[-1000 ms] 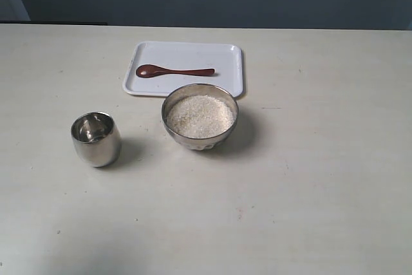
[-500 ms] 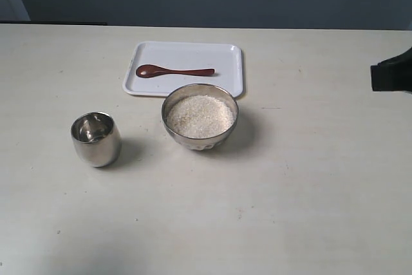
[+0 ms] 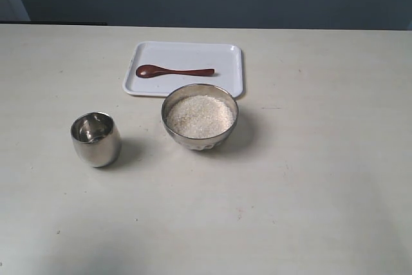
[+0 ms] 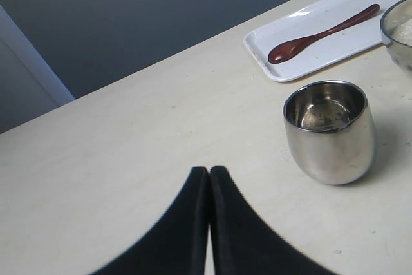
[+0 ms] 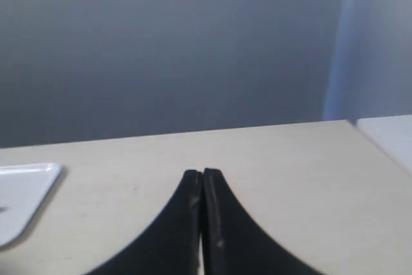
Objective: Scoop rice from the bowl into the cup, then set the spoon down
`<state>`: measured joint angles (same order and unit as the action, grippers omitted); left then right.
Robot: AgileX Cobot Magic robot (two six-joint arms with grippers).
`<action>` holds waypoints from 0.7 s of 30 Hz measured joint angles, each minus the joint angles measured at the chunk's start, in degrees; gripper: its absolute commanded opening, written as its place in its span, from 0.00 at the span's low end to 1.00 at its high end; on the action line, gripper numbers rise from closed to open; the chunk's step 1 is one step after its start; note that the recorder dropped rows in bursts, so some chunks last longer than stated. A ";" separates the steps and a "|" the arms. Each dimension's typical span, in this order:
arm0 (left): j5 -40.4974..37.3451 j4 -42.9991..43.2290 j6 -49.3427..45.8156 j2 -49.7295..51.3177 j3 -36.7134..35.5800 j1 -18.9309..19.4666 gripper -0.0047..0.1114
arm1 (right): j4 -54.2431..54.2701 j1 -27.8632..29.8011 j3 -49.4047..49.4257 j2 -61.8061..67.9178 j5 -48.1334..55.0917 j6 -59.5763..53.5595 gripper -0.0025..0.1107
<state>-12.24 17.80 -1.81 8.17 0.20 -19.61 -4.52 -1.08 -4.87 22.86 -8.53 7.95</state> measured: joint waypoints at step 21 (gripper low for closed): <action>0.00 0.00 0.00 0.00 0.00 0.00 0.04 | 3.96 6.09 4.71 -22.55 25.38 0.00 0.01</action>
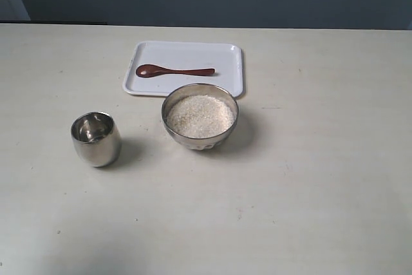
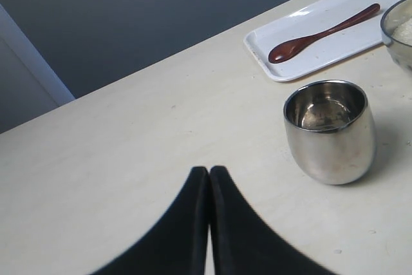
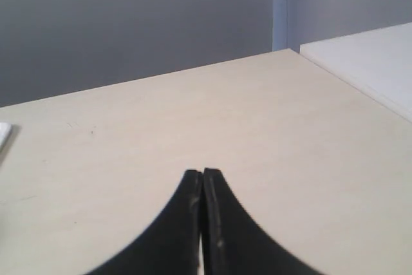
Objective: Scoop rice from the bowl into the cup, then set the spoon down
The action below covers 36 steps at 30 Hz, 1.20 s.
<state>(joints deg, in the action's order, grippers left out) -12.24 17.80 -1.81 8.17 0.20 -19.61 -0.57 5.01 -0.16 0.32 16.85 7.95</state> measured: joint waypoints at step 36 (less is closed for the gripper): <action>0.00 0.00 0.00 0.00 0.00 0.00 0.04 | 0.57 0.00 0.09 0.01 1.02 0.00 0.01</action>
